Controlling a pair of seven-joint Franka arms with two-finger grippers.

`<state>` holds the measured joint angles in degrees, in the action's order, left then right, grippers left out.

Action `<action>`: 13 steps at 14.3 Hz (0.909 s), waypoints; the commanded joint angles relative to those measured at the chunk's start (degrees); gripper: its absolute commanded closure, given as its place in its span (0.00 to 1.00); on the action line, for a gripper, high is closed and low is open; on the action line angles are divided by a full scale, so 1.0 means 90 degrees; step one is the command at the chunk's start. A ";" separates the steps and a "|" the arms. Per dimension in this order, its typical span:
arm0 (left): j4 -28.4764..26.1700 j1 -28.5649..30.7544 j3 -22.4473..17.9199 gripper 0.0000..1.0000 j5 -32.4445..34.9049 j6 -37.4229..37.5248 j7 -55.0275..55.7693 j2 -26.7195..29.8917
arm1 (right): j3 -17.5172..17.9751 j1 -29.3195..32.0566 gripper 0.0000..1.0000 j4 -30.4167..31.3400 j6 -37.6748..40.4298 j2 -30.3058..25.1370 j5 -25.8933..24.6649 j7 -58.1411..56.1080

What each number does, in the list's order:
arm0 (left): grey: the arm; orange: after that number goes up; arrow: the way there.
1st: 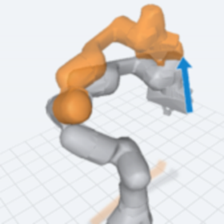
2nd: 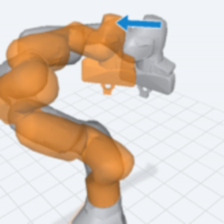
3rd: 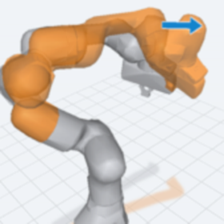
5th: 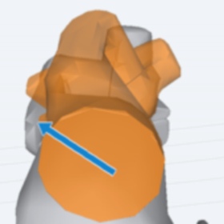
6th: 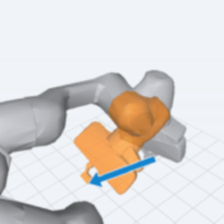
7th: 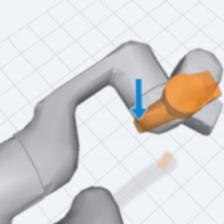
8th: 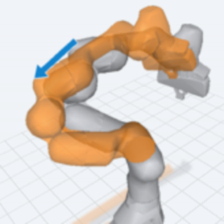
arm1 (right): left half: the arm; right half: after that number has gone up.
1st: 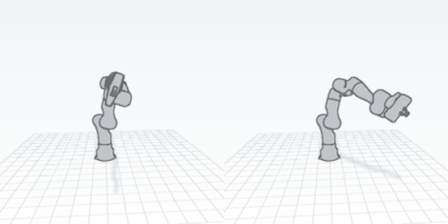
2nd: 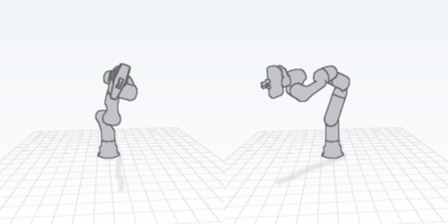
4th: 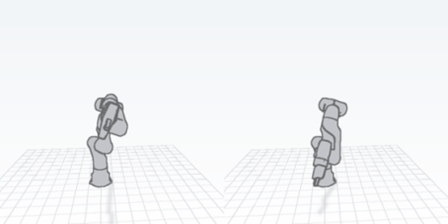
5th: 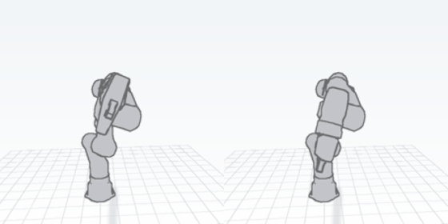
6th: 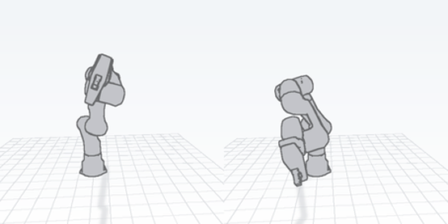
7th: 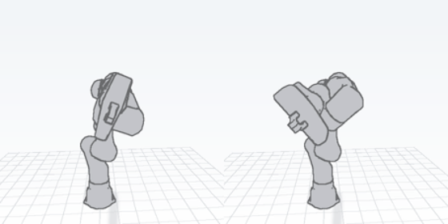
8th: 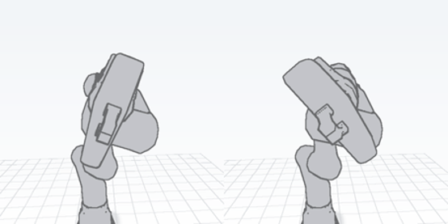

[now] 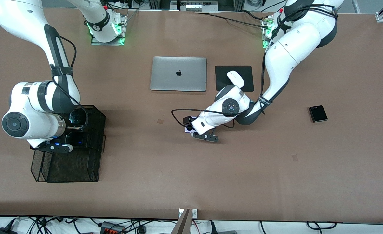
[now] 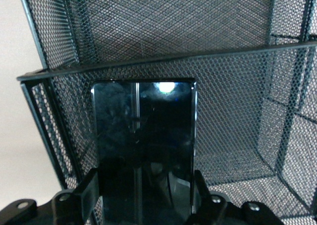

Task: Place phones with both arms
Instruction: 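Release the black phone in the basket while the left gripper sets down the white phone, then grasp the white phone with the right gripper while the left gripper grasps the flip phone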

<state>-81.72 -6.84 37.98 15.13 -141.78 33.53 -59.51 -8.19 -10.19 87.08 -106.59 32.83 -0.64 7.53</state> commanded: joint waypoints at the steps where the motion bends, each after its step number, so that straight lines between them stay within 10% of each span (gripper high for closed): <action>1: 0.0007 0.0241 -0.0205 0.00 0.0038 0.1312 -0.0024 0.0671 | 0.0110 0.0087 0.00 -0.0008 -0.0129 0.0054 0.0023 -0.0085; 13: -0.0031 0.2993 -0.0314 0.00 0.1835 0.5557 -0.0822 0.1309 | 0.0920 -0.0760 0.00 -0.0233 -0.0470 -0.0368 -0.0026 -0.0153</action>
<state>-80.60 15.37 34.47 30.52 -94.17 30.06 -48.10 0.00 -14.01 84.55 -108.63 28.36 -0.62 6.41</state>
